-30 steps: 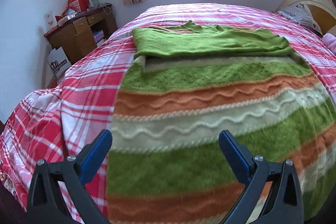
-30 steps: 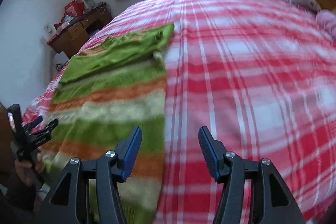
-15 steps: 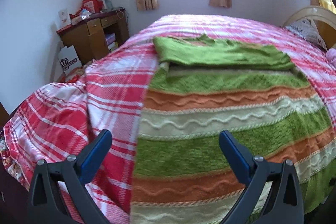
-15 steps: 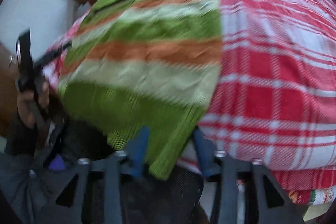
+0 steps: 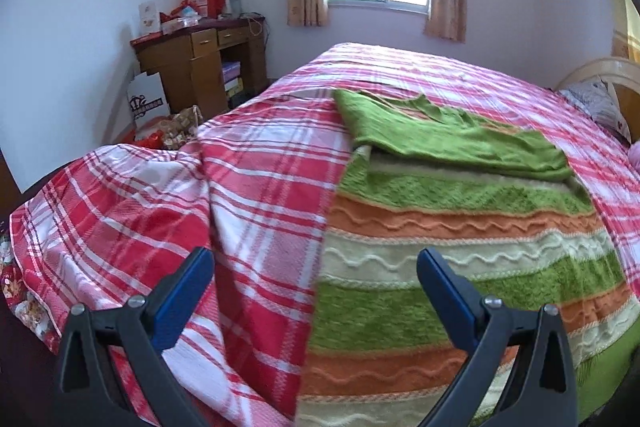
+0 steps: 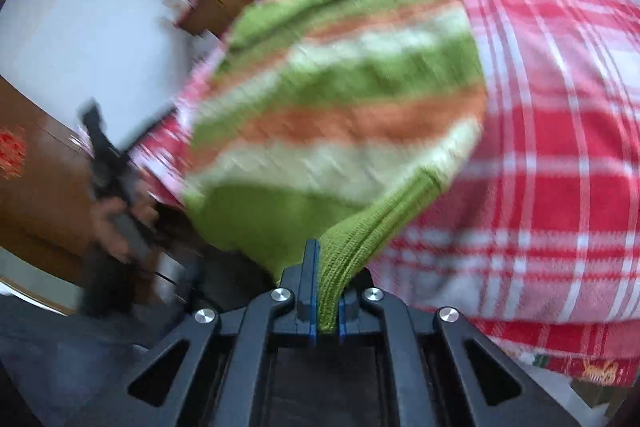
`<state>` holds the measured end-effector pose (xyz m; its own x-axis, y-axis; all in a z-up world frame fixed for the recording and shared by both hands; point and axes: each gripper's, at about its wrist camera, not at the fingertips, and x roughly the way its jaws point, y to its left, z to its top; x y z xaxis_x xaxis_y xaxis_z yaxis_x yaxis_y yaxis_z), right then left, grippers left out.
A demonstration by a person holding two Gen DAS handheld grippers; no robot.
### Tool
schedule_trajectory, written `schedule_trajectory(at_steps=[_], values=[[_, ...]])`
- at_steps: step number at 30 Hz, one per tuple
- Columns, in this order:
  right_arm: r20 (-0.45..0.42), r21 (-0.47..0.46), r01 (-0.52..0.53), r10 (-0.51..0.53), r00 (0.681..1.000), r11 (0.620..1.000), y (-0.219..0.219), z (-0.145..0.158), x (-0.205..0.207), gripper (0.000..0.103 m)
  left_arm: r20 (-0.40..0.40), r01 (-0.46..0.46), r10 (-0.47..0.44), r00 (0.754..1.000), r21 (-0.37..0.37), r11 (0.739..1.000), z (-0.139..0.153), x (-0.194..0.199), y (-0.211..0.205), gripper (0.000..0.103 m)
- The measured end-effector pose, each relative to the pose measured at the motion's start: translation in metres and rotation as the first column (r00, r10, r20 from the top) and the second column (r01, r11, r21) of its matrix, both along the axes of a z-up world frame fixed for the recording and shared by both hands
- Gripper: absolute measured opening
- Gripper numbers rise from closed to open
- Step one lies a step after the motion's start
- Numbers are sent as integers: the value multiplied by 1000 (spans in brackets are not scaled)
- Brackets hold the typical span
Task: Fold small clothes
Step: 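Grasp the sweater hem with the right tool and lift it, then fold the hem toward the collar with the right tool while the left tool grips the hem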
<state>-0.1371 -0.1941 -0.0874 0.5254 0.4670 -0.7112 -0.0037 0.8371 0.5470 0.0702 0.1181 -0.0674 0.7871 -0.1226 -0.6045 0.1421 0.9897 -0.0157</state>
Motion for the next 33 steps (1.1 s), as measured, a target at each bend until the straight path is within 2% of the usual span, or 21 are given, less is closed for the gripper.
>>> schedule_trajectory(at_steps=[4,9,13,16,18,20,22,25,26,27,29,31,33], values=[[100,42,61,-65,993,997,-19,31,26,6,16,-16,16,1000,-11,1000,8,6,16,103],[189,-48,173,-161,969,984,-47,55,86,6,41,-17,17,999,3,1000,20,7,40,103],[180,-19,255,-248,952,967,-66,47,138,6,62,28,-29,998,16,999,27,4,51,103],[126,-18,317,-313,941,948,-81,24,172,6,67,114,-116,991,28,993,28,0,48,103],[80,-23,339,-336,939,941,-84,5,187,6,52,223,-223,973,8,975,26,-3,42,103],[46,-33,344,-342,938,938,-82,-10,199,6,37,334,-335,942,20,942,21,-10,31,103],[65,-49,348,-344,937,936,-77,-12,199,6,24,445,-450,893,102,890,13,-21,10,103],[73,-78,339,-334,940,938,-73,-10,197,6,-11,516,-527,850,226,826,-4,-26,-20,103],[74,-82,336,-330,941,938,-72,-10,197,6,-27,525,-538,842,271,807,-12,-24,-32,103],[77,-89,330,-324,943,940,-71,-10,197,6,-34,521,-536,844,290,802,-17,-21,-39,103],[82,-99,326,-319,944,940,-69,-10,198,6,-53,509,-516,855,278,815,-25,-8,-50,103],[83,-106,326,-318,944,940,-69,-11,199,6,-76,492,-486,870,191,850,-29,13,-55,93],[84,-113,320,-312,946,940,-68,-10,200,6,-97,482,-473,876,102,870,-30,28,-51,60]])
